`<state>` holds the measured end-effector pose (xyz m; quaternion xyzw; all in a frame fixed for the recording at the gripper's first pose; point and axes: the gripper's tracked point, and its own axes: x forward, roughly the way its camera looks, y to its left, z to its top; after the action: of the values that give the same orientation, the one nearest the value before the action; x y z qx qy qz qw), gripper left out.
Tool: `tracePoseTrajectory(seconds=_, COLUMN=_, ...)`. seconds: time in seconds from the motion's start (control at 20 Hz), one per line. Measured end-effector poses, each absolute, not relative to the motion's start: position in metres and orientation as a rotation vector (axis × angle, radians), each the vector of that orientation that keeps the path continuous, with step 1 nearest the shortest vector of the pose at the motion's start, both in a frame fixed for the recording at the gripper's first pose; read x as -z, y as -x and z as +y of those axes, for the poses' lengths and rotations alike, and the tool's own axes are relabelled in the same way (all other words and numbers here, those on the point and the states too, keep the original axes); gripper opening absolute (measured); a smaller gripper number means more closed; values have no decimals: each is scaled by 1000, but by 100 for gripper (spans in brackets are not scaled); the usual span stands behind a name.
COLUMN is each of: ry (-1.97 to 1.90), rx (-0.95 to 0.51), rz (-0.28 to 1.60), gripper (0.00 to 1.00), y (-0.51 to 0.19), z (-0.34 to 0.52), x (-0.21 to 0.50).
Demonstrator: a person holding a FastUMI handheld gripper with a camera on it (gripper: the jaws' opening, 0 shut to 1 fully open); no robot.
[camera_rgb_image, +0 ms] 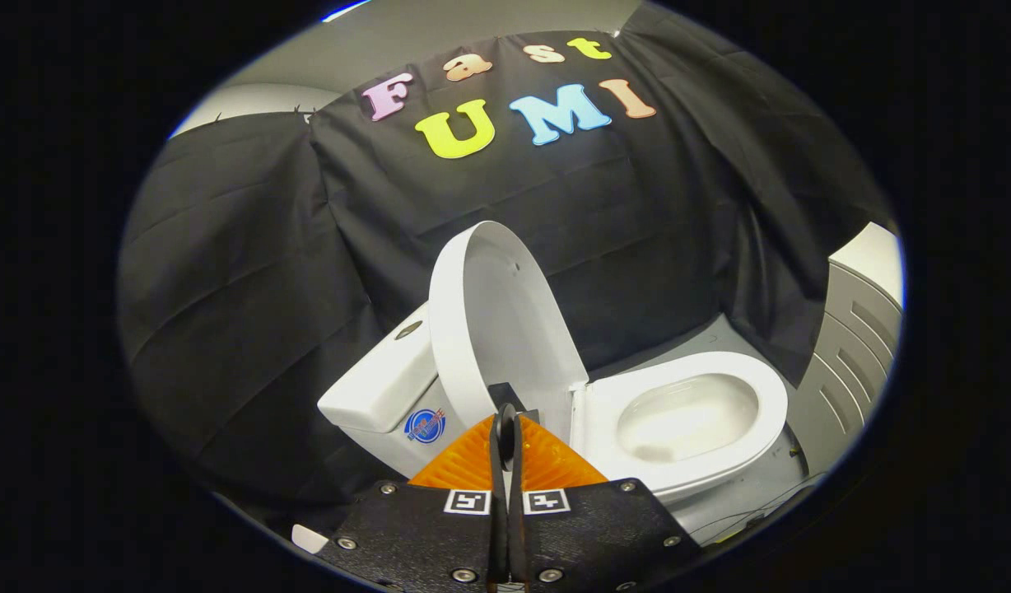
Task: Open the toilet lid.
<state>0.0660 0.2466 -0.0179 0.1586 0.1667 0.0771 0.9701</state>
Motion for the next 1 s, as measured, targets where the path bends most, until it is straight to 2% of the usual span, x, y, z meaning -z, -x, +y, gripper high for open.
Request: tracePoseTrajectory(seconds=1.0, ry=-214, rx=-262, rz=301, gripper=1, y=-76, z=301, x=22)
